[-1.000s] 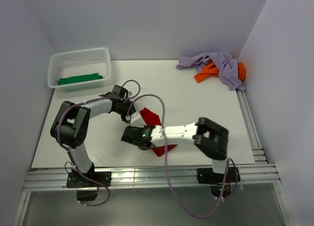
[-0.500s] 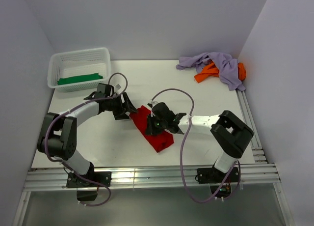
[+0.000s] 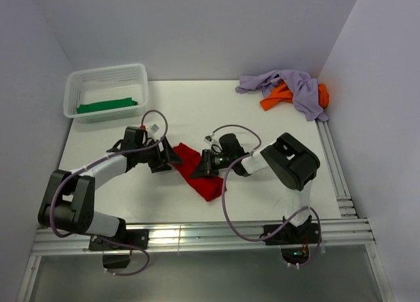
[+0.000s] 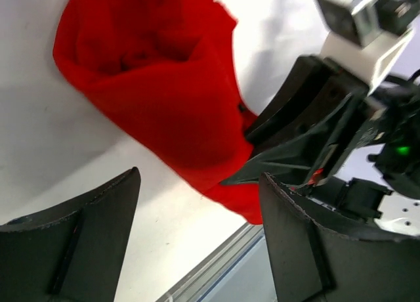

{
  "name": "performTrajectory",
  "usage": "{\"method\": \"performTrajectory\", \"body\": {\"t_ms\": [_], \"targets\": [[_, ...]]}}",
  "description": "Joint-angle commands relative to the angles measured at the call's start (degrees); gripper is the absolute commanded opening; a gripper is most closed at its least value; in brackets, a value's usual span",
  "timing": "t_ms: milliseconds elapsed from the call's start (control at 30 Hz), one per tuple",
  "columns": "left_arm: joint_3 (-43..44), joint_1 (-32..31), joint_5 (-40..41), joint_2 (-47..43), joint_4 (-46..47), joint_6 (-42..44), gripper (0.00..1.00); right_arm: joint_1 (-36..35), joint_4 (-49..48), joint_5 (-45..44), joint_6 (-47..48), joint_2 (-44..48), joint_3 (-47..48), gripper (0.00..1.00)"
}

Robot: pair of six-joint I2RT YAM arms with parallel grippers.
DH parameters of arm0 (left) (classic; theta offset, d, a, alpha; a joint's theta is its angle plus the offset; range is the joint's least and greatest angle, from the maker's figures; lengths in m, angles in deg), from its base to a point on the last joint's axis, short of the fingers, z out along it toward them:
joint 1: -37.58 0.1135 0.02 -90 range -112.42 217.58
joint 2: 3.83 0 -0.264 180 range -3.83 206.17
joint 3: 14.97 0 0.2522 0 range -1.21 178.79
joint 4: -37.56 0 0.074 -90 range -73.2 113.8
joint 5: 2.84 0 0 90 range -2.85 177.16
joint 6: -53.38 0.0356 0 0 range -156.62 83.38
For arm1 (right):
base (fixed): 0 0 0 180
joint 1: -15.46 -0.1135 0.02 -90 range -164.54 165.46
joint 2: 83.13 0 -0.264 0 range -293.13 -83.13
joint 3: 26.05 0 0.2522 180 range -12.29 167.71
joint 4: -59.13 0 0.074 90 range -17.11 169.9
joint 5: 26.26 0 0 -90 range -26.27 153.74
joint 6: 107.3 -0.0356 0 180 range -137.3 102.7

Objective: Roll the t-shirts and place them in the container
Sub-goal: Roll the tshirt

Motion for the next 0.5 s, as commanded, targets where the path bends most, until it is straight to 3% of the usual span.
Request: {"method": "performTrajectory", "body": {"t_ms": [0,467], "targets": [[-2.52,-0.66,1.73,-3.62,4.12,-0.79,0.77,-0.34,7.62,0.07,2.55,-4.26,0.34,0.0],[-10.26,-2.42,11.14,-4.59,22.13,-7.29,0.9,0.36,12.82,-0.02,5.28,-3.73,2.28,0.0]]}}
